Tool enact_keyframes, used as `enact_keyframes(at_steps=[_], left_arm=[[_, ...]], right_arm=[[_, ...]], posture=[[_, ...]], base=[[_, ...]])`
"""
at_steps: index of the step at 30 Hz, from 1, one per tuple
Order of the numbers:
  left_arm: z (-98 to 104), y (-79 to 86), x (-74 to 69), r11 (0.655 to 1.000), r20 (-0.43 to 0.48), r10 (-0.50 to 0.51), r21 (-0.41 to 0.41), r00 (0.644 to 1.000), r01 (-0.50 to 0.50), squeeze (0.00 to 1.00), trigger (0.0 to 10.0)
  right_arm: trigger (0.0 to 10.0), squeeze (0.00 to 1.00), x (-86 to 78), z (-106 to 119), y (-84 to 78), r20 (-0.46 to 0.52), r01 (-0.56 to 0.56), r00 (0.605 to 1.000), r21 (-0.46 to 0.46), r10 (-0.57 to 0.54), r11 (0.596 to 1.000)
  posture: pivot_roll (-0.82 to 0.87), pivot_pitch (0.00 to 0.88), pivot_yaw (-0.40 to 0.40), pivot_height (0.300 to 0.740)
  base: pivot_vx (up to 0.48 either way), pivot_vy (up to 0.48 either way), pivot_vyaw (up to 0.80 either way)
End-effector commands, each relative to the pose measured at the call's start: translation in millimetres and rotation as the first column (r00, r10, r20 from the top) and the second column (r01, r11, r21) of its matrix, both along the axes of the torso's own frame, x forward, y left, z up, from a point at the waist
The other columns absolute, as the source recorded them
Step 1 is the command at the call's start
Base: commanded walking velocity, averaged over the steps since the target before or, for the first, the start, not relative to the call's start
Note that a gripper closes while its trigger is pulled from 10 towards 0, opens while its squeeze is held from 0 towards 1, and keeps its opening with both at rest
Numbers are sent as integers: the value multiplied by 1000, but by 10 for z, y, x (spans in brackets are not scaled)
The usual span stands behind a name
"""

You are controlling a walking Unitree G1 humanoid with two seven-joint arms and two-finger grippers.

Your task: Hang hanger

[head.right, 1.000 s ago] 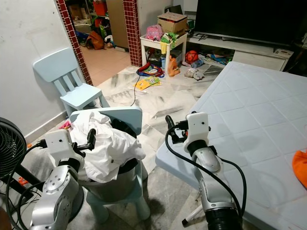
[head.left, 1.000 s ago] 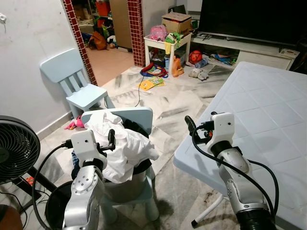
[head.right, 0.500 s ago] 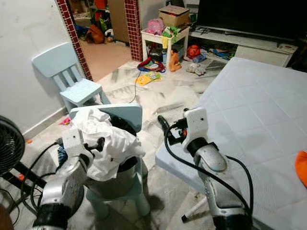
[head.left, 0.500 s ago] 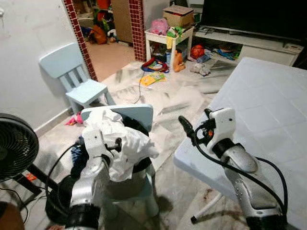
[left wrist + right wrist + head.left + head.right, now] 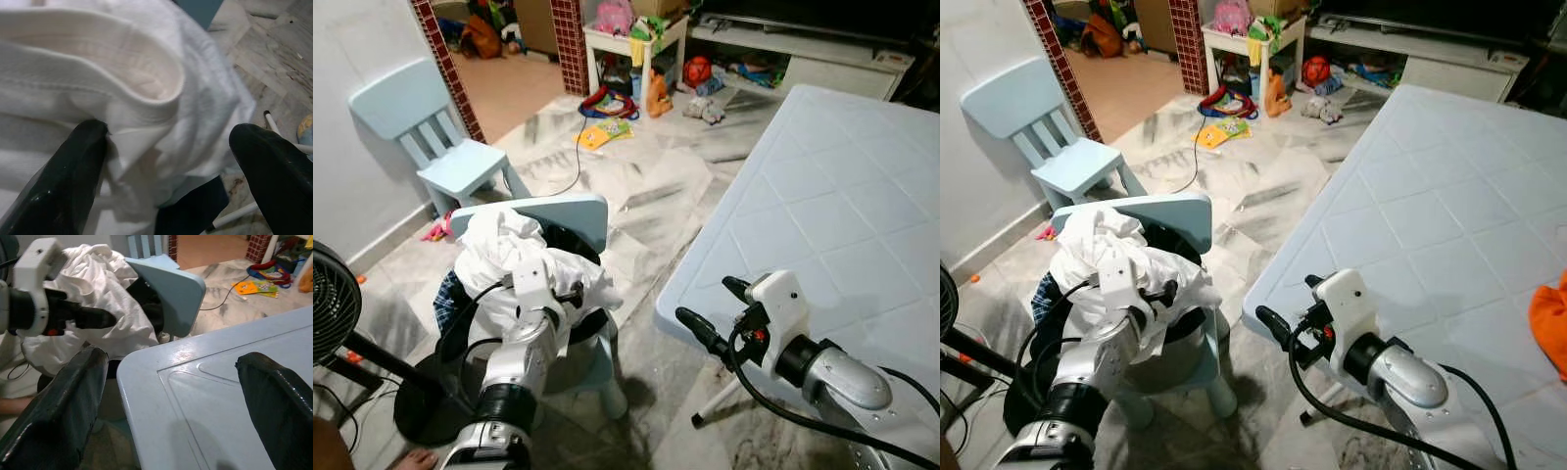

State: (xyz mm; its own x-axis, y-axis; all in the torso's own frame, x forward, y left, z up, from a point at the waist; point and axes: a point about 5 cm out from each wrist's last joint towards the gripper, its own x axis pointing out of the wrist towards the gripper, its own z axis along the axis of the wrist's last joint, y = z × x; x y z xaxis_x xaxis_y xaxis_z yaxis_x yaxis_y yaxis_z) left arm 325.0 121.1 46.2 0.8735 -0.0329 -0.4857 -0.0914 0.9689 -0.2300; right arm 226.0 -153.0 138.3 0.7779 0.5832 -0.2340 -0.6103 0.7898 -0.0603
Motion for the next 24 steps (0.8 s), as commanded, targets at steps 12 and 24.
enact_keyframes(at_steps=[12, 24], left_arm=[[94, 201, 117, 995, 78, 62, 75, 995, -68, 0, 0], [229, 256, 189, 981, 156, 97, 153, 983, -121, 0, 10000]], right_arm=[[10000, 0, 35, 18, 85, 35, -15, 999, -16, 16, 1000], [10000, 0, 104, -4, 116, 65, -10, 998, -26, 12, 1000]], posture=[[-246, 113, 57, 740], [-234, 91, 65, 740]], base=[[0, 0, 0], [0, 0, 0]])
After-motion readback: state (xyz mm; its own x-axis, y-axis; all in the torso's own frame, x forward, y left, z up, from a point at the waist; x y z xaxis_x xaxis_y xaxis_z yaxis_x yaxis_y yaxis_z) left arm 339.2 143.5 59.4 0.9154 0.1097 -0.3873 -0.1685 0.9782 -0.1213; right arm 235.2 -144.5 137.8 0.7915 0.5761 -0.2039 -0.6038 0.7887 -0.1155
